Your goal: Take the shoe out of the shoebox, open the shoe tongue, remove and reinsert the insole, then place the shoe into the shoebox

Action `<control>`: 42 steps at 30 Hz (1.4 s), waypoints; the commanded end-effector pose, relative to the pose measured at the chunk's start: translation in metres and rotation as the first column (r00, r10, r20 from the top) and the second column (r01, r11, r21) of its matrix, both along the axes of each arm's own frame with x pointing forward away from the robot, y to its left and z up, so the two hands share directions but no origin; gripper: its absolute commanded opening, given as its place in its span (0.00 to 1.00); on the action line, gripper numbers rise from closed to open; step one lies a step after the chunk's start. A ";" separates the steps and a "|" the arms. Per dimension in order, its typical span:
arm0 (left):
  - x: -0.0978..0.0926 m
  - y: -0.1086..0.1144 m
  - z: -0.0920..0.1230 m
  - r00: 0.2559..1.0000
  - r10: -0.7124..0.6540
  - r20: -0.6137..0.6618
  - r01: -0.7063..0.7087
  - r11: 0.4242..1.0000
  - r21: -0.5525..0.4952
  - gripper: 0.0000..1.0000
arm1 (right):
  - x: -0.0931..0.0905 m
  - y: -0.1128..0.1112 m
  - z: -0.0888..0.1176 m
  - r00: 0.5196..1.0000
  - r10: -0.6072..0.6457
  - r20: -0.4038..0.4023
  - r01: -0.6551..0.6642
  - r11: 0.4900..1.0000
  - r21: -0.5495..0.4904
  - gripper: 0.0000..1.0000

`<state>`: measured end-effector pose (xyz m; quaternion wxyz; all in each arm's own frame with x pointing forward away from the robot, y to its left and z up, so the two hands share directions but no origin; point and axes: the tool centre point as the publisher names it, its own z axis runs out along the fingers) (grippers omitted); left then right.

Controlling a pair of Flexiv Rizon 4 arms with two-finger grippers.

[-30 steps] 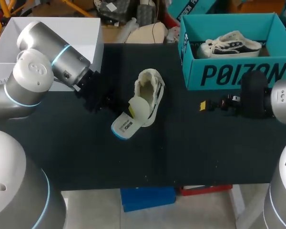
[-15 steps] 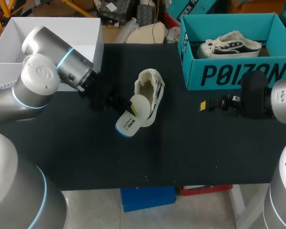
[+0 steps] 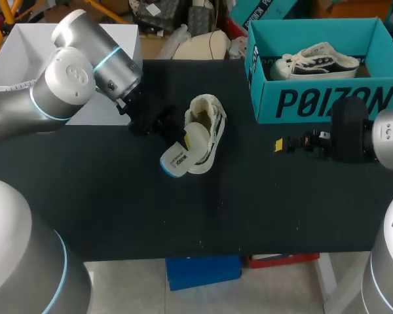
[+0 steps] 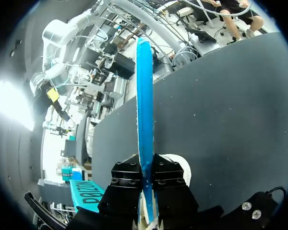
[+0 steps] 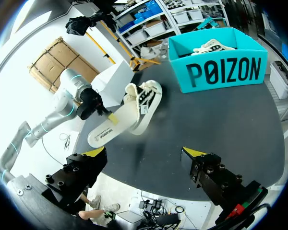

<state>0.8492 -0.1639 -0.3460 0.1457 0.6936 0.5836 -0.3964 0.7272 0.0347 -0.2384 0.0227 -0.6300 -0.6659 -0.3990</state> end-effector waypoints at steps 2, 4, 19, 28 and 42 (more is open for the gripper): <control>0.016 -0.010 -0.010 1.000 -0.019 -0.018 0.020 1.000 0.019 0.00 | 0.000 0.000 0.000 1.000 0.001 -0.001 -0.001 1.000 0.001 1.00; 0.021 -0.014 -0.014 1.000 -0.016 -0.017 0.017 1.000 0.025 0.00 | 0.000 0.000 0.000 1.000 0.001 -0.001 -0.001 1.000 0.001 1.00; 0.052 -0.035 -0.026 0.997 0.038 0.064 -0.041 0.998 0.045 0.13 | 0.000 0.000 0.000 1.000 0.001 -0.001 -0.001 1.000 0.001 1.00; 0.041 -0.029 -0.007 0.997 0.031 0.075 -0.034 0.999 0.043 1.00 | 0.000 0.000 0.000 1.000 0.001 -0.001 -0.001 1.000 0.001 1.00; 0.006 -0.008 0.012 0.998 0.028 0.058 -0.031 0.998 0.053 0.74 | 0.000 0.000 0.000 1.000 0.001 -0.001 -0.001 1.000 0.001 1.00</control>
